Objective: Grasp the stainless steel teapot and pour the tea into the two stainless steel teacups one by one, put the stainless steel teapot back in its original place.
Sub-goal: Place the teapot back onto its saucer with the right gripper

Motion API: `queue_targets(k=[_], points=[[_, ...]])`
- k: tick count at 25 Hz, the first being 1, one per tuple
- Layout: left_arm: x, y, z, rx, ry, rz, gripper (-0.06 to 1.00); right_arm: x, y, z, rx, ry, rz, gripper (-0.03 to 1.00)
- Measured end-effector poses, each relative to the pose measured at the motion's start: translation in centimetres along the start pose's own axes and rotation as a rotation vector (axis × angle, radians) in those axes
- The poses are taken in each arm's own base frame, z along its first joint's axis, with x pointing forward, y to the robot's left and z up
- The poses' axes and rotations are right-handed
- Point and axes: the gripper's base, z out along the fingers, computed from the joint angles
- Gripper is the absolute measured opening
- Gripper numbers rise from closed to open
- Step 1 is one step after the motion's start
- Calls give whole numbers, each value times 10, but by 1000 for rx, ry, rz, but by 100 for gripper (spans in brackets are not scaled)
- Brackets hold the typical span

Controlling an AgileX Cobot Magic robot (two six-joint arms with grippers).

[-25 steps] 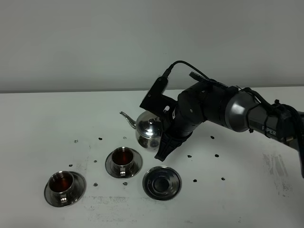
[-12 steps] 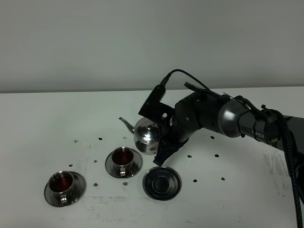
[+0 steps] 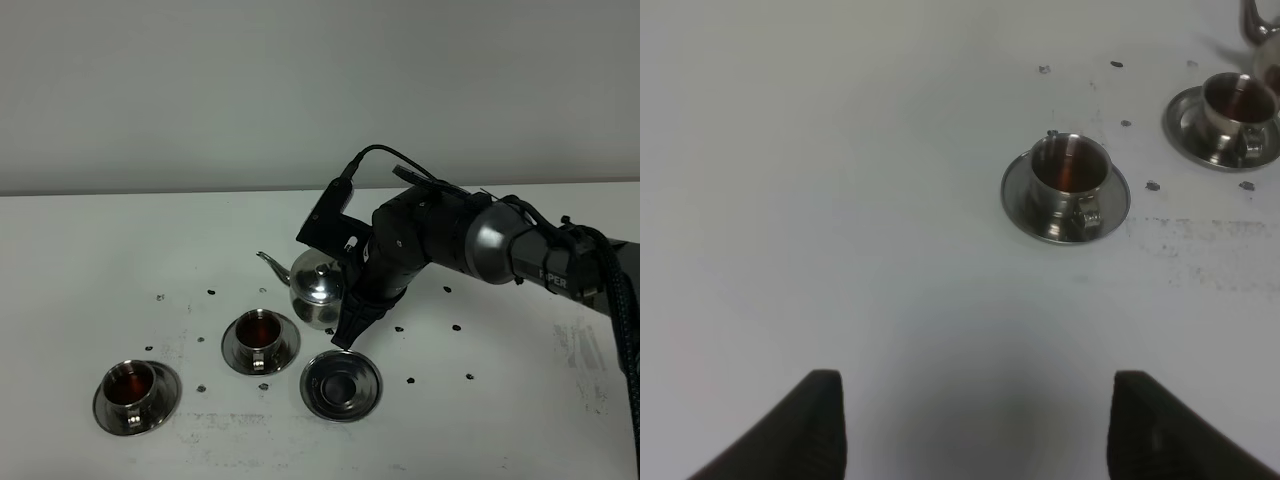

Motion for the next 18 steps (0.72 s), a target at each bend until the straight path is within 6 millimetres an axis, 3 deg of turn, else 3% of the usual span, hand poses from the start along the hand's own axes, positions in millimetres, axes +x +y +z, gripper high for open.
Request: queue_targets(k=[9,18], points=[[0,0,0,0,0,0,61,-1,-4,-55,-8,28,74,21],[0,0,0,0,0,0,61,7,8,-66,-108,150,309,21]])
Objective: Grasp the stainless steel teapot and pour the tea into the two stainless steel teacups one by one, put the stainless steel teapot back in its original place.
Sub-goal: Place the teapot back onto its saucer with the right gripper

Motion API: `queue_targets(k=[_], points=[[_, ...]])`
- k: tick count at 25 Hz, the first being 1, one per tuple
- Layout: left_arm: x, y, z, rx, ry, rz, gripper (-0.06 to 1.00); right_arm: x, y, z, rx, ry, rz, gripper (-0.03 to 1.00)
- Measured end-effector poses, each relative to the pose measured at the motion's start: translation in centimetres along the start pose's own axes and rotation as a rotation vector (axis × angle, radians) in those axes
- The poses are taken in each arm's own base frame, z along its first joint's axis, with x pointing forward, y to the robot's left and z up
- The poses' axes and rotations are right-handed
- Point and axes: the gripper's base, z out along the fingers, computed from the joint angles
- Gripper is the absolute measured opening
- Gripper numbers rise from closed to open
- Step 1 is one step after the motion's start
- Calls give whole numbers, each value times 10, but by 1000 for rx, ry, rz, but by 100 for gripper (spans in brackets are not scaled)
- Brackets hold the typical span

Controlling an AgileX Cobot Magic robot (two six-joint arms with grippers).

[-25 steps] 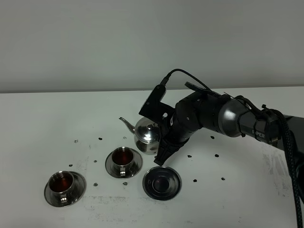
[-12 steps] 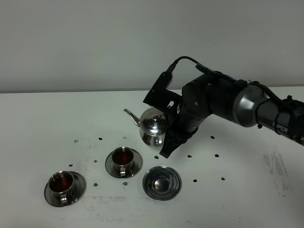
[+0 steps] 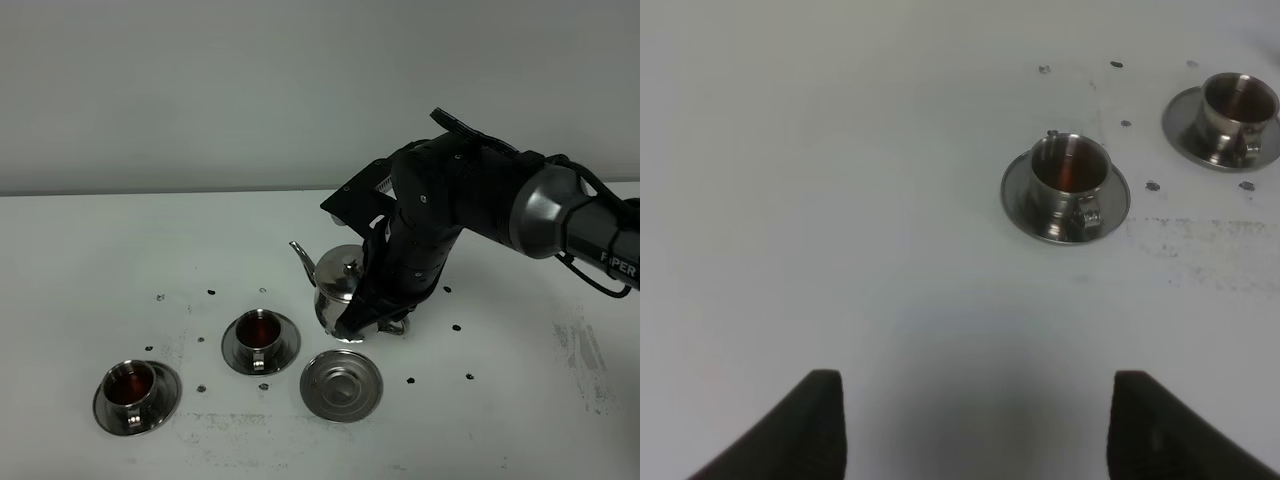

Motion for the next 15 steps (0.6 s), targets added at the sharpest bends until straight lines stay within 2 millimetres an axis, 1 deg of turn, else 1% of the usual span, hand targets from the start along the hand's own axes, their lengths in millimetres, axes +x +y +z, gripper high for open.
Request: queue_targets(k=[4,7,10,15], points=[[0,0,0,0,0,0,61,5,8,-5,-19,-13,70,21],[0,0,0,0,0,0,61,14,12,-3,-33,-32,95,21],[0,0,0,0,0,0,61,21,15,3,-37,-27,116,21],[0,0,0,0,0,0,61,28,28,14,-61,-12,123,21]])
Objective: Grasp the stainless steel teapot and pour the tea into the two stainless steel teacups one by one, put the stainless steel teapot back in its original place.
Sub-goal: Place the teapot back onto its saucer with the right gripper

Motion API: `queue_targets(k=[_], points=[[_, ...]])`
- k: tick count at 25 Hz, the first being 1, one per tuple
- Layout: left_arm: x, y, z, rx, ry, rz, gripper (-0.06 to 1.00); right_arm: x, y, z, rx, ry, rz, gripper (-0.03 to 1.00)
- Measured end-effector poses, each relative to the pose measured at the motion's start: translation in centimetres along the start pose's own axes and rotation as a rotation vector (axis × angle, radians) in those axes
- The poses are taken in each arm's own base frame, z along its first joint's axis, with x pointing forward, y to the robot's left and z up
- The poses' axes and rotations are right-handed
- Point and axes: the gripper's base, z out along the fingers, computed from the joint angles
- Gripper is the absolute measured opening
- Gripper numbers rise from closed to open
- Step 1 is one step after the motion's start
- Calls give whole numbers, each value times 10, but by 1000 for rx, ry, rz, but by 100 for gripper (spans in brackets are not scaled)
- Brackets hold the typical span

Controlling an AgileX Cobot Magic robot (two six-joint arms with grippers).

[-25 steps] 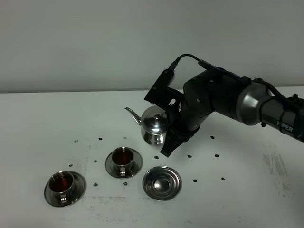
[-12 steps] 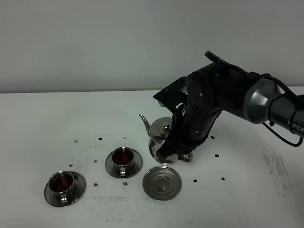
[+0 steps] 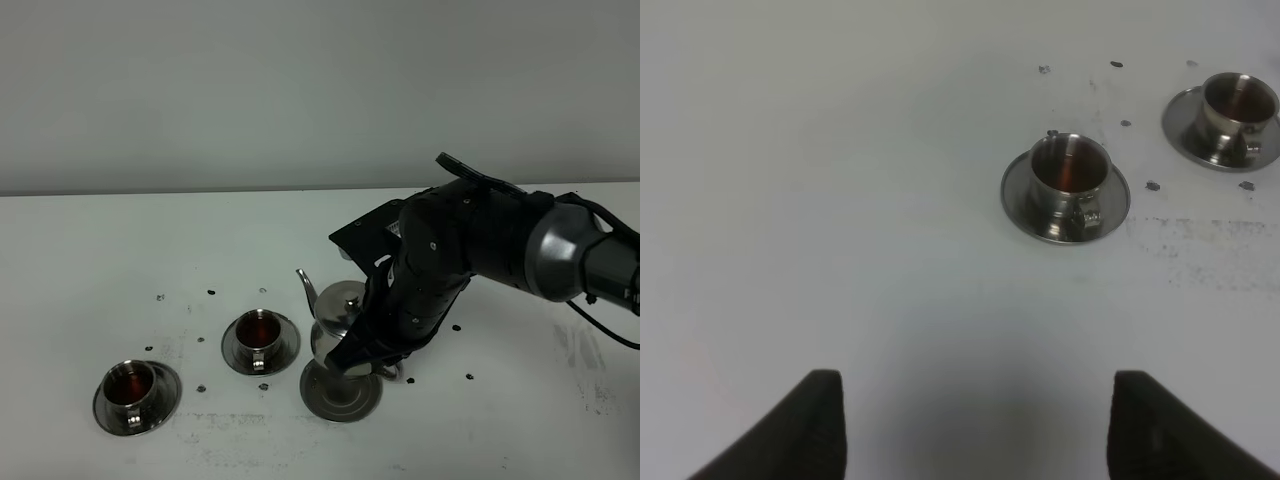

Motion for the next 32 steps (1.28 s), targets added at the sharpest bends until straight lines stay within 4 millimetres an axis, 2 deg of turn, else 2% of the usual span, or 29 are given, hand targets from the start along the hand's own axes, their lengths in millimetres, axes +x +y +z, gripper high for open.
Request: queue_targets(k=[10,32], points=[[0,0,0,0,0,1,61,2,21,5,-36,-5,-21,21],[0,0,0,0,0,1,61,15,21,22,-32,-20,-9,21]])
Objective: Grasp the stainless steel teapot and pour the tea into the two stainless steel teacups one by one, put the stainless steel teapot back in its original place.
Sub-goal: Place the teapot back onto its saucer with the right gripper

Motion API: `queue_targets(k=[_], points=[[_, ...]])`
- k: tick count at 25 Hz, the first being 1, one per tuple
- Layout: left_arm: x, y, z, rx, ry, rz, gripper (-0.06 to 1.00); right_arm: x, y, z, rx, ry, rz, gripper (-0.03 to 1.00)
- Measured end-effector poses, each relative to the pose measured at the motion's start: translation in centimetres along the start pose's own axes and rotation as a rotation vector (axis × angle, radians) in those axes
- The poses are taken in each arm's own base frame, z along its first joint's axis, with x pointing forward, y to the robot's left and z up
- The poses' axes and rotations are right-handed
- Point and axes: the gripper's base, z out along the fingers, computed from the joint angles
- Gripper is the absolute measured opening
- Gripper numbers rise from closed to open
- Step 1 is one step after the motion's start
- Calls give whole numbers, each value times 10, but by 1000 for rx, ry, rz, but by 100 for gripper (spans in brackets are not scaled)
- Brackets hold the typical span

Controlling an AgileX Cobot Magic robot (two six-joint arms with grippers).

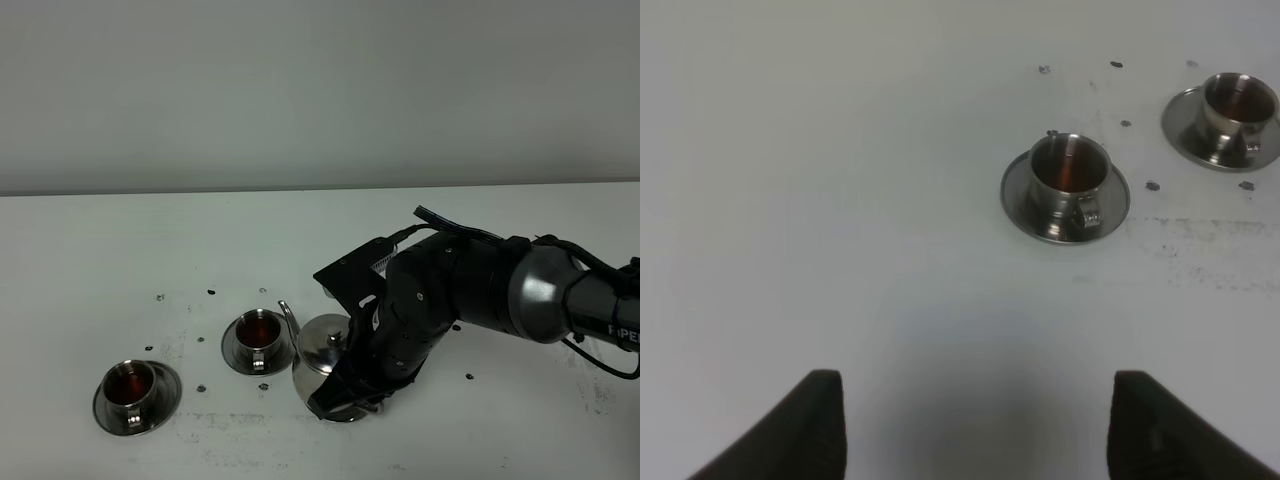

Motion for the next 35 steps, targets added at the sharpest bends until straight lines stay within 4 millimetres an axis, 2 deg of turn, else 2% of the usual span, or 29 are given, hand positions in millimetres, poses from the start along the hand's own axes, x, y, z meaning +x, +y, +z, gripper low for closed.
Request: queue_targets(k=[35], points=[[0,0,0,0,0,-1,61,3,-4,12,25,8,1,21]])
